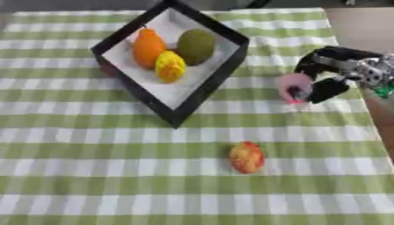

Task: Pick up objects on the table and place them in the box.

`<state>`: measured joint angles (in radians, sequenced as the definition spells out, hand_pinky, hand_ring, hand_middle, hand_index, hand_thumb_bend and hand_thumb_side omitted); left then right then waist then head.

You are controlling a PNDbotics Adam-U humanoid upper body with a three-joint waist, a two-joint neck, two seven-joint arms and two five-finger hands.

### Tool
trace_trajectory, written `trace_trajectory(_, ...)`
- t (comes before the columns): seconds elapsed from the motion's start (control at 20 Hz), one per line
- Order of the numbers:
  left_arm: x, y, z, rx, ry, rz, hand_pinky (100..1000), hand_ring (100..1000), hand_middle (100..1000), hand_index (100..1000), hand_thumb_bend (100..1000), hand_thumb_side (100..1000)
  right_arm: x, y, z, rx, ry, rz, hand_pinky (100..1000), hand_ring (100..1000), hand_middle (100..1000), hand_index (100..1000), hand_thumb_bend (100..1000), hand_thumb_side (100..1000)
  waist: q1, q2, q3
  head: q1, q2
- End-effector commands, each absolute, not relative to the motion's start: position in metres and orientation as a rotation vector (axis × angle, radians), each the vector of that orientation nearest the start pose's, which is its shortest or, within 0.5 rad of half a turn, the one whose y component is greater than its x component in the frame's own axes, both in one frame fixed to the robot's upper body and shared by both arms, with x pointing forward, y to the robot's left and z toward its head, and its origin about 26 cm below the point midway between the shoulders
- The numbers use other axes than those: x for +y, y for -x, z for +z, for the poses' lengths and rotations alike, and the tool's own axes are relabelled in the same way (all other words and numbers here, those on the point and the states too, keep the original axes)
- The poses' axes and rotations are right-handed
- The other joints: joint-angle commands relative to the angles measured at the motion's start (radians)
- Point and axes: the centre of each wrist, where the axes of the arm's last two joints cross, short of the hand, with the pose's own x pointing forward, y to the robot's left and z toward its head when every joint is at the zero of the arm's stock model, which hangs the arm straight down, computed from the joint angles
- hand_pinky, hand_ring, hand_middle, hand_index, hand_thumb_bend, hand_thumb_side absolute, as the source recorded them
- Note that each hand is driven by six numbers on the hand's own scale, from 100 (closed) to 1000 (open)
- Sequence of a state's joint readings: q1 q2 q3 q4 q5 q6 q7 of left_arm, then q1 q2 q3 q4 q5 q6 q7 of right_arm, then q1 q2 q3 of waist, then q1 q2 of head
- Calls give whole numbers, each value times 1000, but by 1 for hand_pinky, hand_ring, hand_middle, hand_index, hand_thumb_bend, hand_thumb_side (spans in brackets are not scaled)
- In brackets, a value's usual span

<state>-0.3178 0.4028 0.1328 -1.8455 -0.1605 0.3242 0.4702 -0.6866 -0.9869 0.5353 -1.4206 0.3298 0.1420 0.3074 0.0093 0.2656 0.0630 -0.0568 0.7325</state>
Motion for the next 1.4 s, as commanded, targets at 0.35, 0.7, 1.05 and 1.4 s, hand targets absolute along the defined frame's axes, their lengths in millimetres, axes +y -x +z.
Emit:
trace_trajectory(0.35,319,-317,202,-1928,-895,157,782,687,651,773,248,445,-343,-373,235,-1443,981,1432,751,592,464,619,115,306,2,-13,-1,2,-9)
trace_trajectory(0.7,320,-317,202,-1929,-907,149,781,687,652,772,248,441,-321,-346,294,-1676,988,1484,762,595,489,629,113,268,-8,-26,-6,7,-6)
trace_trajectory(1.05,319,-317,202,-1928,-912,133,780,687,652,772,250,435,-265,-336,338,-1904,919,1592,774,602,493,637,165,287,-13,-42,-1,-3,5)
trace_trajectory(1.4,319,-317,203,-1934,-918,137,780,688,653,773,255,428,-211,-359,351,-1989,842,1688,777,602,492,638,185,295,-12,-54,18,-23,15)
